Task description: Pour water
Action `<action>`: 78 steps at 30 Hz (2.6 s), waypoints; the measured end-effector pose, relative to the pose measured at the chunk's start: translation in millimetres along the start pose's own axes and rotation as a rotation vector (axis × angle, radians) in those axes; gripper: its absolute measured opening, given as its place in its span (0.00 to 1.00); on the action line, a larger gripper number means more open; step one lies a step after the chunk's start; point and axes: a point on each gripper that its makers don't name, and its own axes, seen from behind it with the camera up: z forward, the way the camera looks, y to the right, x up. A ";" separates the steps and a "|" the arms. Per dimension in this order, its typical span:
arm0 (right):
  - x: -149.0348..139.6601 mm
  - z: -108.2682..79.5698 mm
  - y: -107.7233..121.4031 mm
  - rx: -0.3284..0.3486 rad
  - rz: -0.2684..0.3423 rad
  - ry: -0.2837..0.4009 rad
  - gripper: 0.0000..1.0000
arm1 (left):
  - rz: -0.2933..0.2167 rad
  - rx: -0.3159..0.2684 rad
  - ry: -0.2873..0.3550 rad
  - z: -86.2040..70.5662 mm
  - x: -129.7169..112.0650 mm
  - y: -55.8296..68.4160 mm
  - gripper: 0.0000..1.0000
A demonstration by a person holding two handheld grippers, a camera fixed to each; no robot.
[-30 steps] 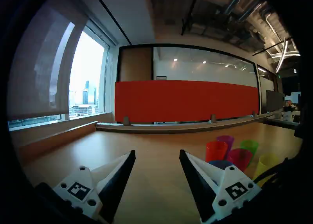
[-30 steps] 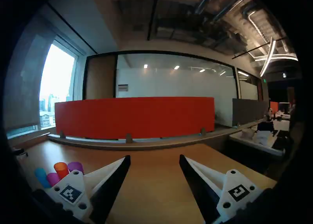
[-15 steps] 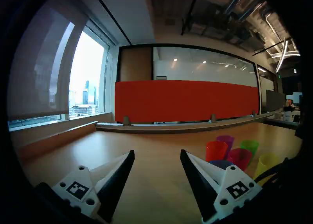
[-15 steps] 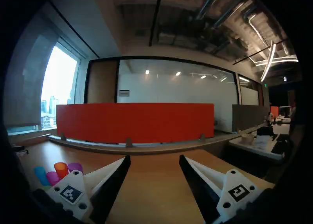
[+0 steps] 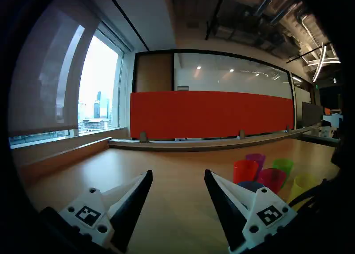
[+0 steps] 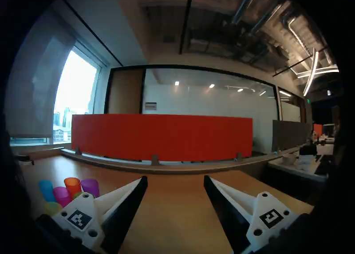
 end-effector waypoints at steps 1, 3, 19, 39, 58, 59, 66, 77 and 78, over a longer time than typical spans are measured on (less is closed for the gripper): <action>-2.9 0.4 -2.2 0.007 0.006 -0.002 0.98 | 0.000 0.000 0.000 0.1 0.1 0.0 0.86; -7.8 0.8 -5.8 0.019 0.017 -0.004 0.98 | 0.000 0.000 0.000 0.2 0.2 0.0 0.86; -31.7 -7.6 -15.7 0.040 0.019 0.025 0.98 | 0.000 0.000 0.000 0.4 0.2 -0.1 0.86; -56.0 -1.3 -7.4 0.009 0.047 -0.017 0.98 | 0.000 0.000 0.000 0.5 0.2 -0.3 0.86; -66.7 1.0 -5.9 0.009 0.025 -0.048 0.98 | 0.000 0.000 0.000 0.5 0.1 -0.2 0.86; -66.7 1.1 -6.4 0.010 0.025 -0.049 0.98 | 0.000 0.000 0.000 0.4 0.2 -0.4 0.86; -68.3 2.0 -8.5 0.012 0.019 -0.062 0.98 | 0.000 0.000 0.000 0.6 0.0 0.1 0.86; -68.7 1.4 -8.5 0.012 0.020 -0.065 1.00 | 0.000 0.000 0.000 0.4 0.3 0.0 0.86; -68.7 1.4 -8.5 0.012 0.020 -0.065 1.00 | 0.000 0.000 0.000 0.3 0.4 0.0 0.86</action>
